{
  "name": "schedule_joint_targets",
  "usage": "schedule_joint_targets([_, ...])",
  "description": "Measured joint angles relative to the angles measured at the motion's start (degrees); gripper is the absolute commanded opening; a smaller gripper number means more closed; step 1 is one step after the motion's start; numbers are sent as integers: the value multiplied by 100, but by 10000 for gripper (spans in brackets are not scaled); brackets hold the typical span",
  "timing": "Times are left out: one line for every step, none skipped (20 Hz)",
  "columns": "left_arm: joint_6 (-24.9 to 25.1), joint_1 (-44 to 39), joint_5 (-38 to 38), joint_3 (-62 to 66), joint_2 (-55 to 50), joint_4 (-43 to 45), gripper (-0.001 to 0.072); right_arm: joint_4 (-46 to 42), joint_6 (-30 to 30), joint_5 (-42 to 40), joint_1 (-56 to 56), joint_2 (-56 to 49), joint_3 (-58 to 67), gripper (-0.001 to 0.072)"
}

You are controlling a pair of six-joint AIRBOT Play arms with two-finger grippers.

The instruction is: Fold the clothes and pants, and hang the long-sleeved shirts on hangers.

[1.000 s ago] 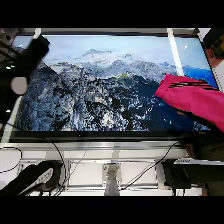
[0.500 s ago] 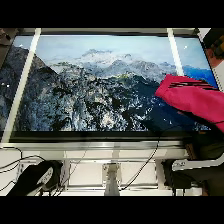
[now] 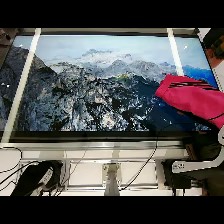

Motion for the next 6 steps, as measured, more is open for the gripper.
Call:
schedule_joint_targets([0, 0, -7, 0, 22, 2, 16, -2, -2, -17, 20, 0, -74, 9])
schedule_joint_targets([0, 0, -24, 2, 39, 2, 16, -4, -2, -35, 33, 4, -138, 9])
schedule_joint_targets([0, 0, -31, 2, 48, 2, 16, -2, -4, -46, 42, 4, -192, 9])
schedule_joint_targets([0, 0, -39, 2, 57, 2, 16, -9, -4, -68, 52, 4, -227, 10])
schedule_joint_targets([0, 0, -39, 2, 63, 2, 16, -24, -4, -70, 59, 4, -251, 9])
schedule_joint_targets([0, 0, -39, 2, 68, 2, 16, -22, -7, -74, 63, 4, -271, 9])
